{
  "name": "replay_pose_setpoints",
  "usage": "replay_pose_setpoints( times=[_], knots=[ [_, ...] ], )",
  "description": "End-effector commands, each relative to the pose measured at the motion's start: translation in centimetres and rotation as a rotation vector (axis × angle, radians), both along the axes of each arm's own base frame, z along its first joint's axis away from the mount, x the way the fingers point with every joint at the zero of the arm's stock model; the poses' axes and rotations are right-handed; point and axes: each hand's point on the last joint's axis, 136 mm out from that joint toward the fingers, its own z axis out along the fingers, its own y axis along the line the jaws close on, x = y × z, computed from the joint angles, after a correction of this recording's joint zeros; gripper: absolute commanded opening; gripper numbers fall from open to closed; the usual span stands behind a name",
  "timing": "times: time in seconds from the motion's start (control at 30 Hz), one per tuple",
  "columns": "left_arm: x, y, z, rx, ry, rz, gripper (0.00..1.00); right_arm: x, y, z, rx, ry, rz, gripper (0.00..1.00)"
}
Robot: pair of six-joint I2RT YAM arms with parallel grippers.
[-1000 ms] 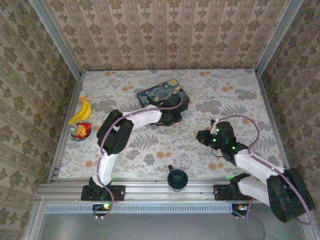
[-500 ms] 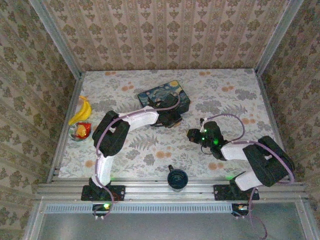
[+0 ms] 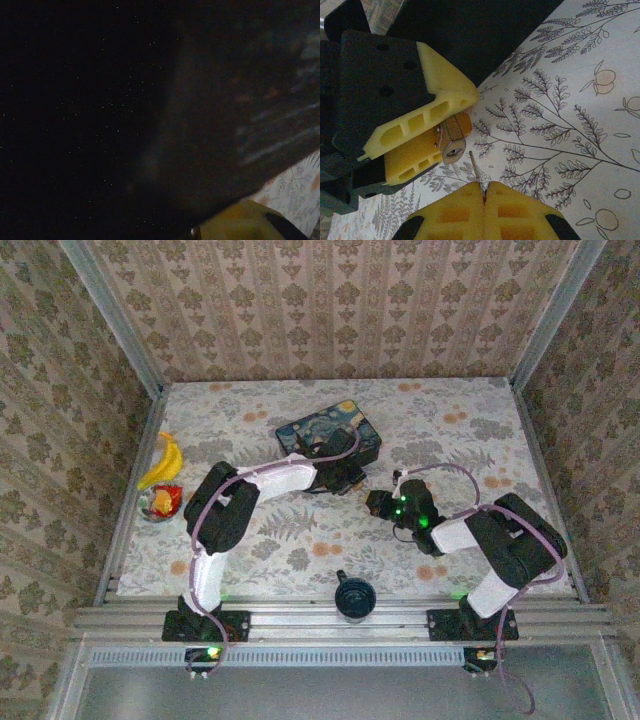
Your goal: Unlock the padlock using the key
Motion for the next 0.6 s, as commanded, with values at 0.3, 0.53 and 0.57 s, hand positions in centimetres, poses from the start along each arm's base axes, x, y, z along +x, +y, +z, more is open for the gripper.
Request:
replay_pose_setpoints(
  times=[0.3,0.53,0.57],
  knots=[
    [-1.18,-1.26,0.79,-0.097,0.078,0.008,0.0,1.66,0.19,1.79,0.023,-0.075,-0.045,0.0],
    [-1.13,-1.41,0.62,-0.104,0.086,0.007,0.0,1.84,0.66,1.85,0.036,-0.072,-0.029,0.0],
    [-1.17,-1.42,0.51,-0.103,0.088,0.008,0.0,1.82,0.7,1.81,0.038,-0.071,-0.027,0.0]
  ],
)
